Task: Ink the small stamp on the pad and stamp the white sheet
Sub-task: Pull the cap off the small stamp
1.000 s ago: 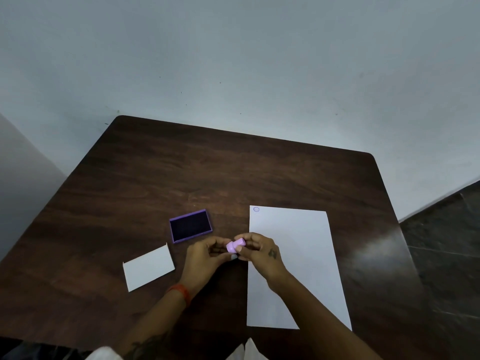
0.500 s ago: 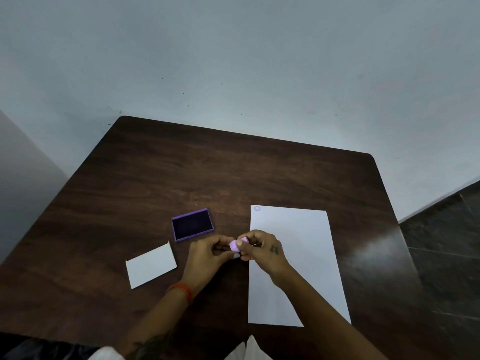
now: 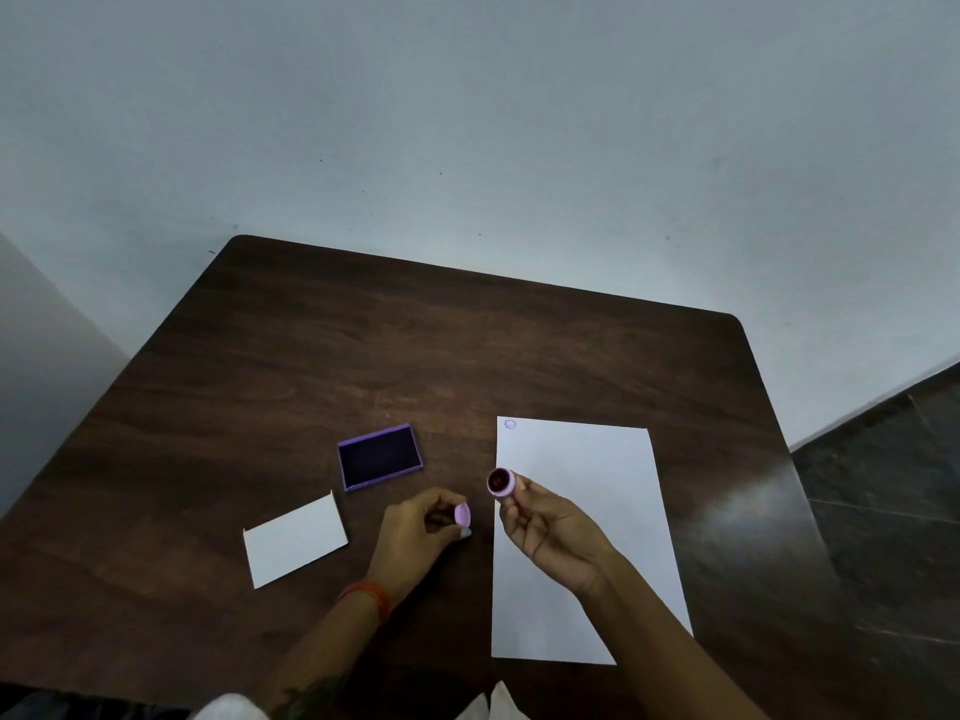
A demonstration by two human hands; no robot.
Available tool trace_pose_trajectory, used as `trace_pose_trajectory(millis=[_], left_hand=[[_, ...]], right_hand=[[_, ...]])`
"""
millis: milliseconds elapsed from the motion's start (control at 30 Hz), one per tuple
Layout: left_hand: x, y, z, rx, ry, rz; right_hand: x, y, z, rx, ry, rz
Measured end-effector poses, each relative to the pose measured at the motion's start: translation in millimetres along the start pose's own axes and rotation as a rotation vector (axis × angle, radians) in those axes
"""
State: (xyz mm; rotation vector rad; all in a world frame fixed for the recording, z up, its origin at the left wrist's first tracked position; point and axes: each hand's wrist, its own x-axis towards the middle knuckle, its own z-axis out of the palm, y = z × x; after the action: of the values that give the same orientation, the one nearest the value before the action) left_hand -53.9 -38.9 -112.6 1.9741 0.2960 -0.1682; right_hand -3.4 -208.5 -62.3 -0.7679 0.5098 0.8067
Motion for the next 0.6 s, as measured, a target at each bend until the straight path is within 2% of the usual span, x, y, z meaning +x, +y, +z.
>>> trace_pose_trajectory(millis=[267,600], left_hand=[[2.2,-7.9,-1.2,0.197,0.046,0.062],[2.7,-6.7,3.1,0.233,0.052,0.083]], right_hand=[[-0.8,-2.0,1.5,0.048,-0.146,-0.026],[2.2,-3.0,14.4,0.036,-0.156,-0.091]])
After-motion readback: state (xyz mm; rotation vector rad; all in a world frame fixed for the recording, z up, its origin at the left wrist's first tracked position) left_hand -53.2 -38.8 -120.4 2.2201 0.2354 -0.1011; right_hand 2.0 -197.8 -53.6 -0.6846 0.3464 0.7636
